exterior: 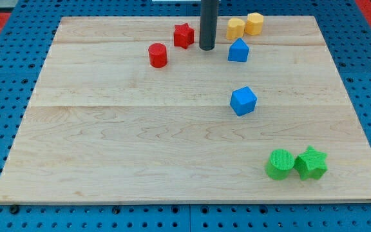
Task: Move the red blocks to the top center
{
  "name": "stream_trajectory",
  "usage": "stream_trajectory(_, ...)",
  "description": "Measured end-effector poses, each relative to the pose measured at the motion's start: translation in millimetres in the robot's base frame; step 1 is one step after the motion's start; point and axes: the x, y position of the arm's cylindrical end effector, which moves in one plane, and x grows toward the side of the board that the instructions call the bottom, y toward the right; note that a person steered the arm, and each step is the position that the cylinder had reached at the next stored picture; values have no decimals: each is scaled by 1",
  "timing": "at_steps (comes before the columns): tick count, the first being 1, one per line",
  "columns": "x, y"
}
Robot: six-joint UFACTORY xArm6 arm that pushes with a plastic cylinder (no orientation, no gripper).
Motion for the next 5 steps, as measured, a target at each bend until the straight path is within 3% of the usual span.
stream_trajectory(1, -15, -15)
stream_trajectory(2, -15, -71)
stream_trajectory(4, 101, -43)
stream_trajectory(5, 98, -80)
